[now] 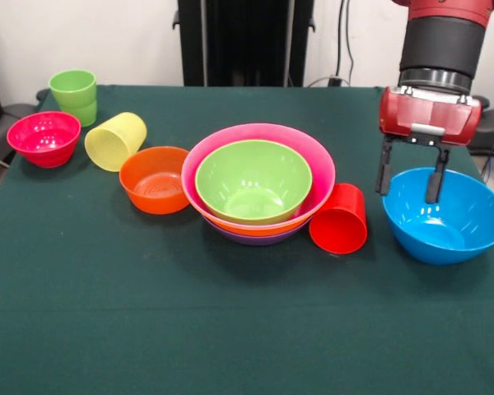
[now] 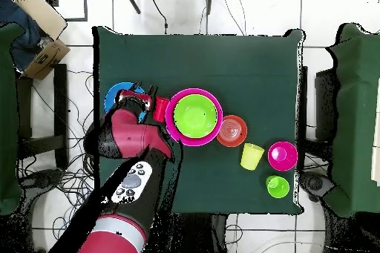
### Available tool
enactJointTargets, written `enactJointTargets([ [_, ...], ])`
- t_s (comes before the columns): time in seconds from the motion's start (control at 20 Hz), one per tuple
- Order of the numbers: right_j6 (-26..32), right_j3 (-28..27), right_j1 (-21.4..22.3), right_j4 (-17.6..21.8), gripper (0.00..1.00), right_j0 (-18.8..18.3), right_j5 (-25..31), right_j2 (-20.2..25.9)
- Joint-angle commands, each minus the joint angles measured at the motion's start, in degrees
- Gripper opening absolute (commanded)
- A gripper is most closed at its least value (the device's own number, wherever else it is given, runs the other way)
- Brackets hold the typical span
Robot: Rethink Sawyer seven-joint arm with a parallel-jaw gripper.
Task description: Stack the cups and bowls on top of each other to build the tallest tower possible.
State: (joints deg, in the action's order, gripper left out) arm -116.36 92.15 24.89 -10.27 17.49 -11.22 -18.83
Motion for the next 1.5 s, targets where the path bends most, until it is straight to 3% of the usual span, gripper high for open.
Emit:
enactJointTargets([
  [0.05,-10.22,3.63,-1.55,-1.41,1.00,0.00,-0.37,3.00],
  [0.3,-8.11,3.52,-0.19,0.74,1.00,-4.21,5.80,6.76],
  [0.45,-7.63,3.29,-0.56,1.04,1.00,-4.36,5.75,6.48],
  [0.7,-3.59,1.88,-0.53,2.82,1.00,-5.88,12.07,7.26],
  [1.0,-5.74,2.21,-0.30,1.07,1.00,-4.57,12.34,6.47],
  [1.35,-1.82,-3.45,-2.00,1.75,1.00,0.01,23.09,1.91],
  [1.5,-1.92,-5.20,-3.11,2.24,1.00,2.12,23.56,-0.24],
])
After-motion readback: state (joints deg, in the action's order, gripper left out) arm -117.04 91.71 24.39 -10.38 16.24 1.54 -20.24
